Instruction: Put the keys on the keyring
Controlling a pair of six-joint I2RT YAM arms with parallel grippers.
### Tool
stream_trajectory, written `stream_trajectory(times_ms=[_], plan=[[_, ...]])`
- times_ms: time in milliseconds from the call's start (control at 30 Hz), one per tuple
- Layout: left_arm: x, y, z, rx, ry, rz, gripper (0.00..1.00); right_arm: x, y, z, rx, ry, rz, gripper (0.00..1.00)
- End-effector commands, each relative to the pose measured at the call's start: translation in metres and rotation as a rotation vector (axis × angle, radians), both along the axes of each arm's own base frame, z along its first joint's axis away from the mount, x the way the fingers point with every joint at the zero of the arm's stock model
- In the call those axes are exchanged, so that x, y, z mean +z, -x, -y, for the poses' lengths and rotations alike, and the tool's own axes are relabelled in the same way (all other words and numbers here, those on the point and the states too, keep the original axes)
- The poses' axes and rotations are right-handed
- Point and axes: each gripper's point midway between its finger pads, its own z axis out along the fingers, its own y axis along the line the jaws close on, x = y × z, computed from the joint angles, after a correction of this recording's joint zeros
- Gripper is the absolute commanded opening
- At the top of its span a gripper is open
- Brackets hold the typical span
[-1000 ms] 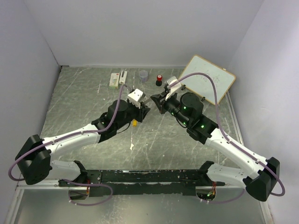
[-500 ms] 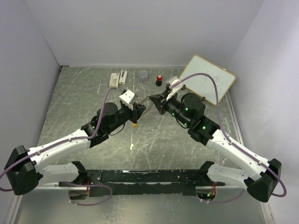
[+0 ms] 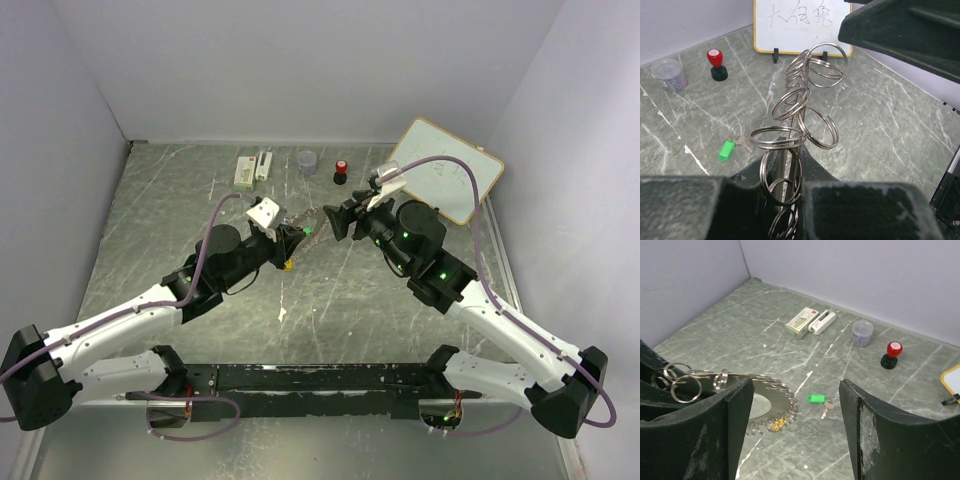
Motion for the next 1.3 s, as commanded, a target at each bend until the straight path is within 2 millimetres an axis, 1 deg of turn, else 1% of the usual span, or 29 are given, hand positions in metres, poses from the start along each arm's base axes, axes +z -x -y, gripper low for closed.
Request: stream_trajectory(times_ms=[0,133,367,467,667,800,967,1100,1267], plan=[[0.02,0.007,-0.003,-0.039,0.016,0.069,0.07,0.009,-0.005,0.012,-0.067,-0.005,0.015,0.7],[0.019,0.011,-0.005,-0.057,-0.004,0.082,0.07,0.01,-0.005,0.014,-0.074,-0.012,0.023,0.7],[0.011,0.017,-0.009,-0.086,-0.057,0.114,0.07,0.004,-0.005,0.018,-0.092,-0.005,0.008,0.71],[0.008,0.018,-0.011,-0.088,-0.081,0.117,0.07,0.006,-0.003,0.019,-0.089,-0.019,0.007,0.71],[0.002,0.019,-0.016,-0.083,-0.112,0.122,0.07,0.006,-0.001,0.016,-0.065,-0.014,0.013,0.71],[-0.001,0.014,-0.019,-0.056,-0.136,0.112,0.07,0.01,0.006,0.006,0.007,-0.017,0.029,0.7],[-0.003,0.004,-0.02,-0.007,-0.162,0.082,0.07,0.012,0.021,-0.017,0.165,0.004,0.048,0.65],[-0.002,0.002,-0.017,-0.004,-0.156,0.08,0.07,0.007,0.025,-0.03,0.235,0.026,0.029,0.61],[-0.001,-0.002,-0.016,0.011,-0.16,0.07,0.07,-0.001,0.027,-0.037,0.276,0.05,0.002,0.6]])
